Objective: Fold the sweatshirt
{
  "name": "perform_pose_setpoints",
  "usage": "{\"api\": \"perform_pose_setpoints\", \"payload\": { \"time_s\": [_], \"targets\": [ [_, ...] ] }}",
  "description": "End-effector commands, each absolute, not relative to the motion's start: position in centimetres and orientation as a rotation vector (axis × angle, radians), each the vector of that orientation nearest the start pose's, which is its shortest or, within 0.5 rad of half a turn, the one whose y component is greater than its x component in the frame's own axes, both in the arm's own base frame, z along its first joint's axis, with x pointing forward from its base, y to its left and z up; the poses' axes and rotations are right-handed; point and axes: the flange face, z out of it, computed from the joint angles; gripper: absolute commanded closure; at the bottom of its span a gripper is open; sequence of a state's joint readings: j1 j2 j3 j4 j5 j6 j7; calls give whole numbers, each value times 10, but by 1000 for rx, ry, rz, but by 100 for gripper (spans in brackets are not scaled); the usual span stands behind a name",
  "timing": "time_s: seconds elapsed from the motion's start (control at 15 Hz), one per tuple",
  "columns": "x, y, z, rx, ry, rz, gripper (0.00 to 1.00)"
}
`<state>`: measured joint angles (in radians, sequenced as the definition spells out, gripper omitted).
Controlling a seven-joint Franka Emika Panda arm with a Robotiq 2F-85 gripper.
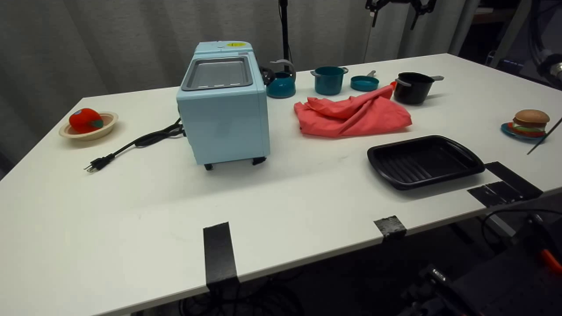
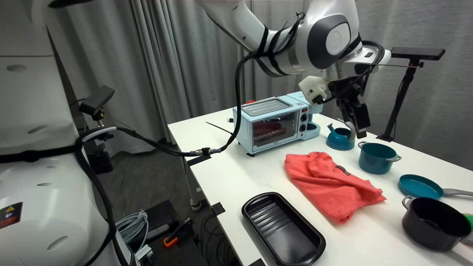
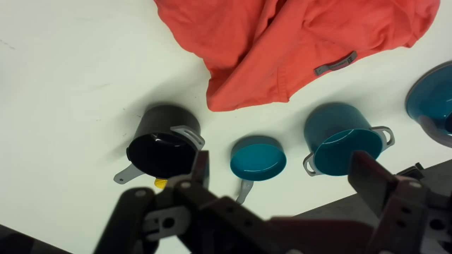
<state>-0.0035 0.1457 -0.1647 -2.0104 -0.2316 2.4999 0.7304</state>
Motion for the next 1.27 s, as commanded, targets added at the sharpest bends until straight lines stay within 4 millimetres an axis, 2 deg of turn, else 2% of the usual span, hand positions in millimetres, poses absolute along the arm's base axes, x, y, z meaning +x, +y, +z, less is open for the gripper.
{"api": "perform_pose_setpoints", "payload": {
  "time_s": [0.0, 0.07, 0.33, 1.2],
  "targets": [
    [572, -87, 442, -2950, 1069, -562, 0],
    [594, -92, 430, -2961, 1109, -595, 0],
    [581, -86, 439, -2953, 1093, -585, 0],
    [579, -86, 436, -2955, 1093, -578, 0]
  ]
}}
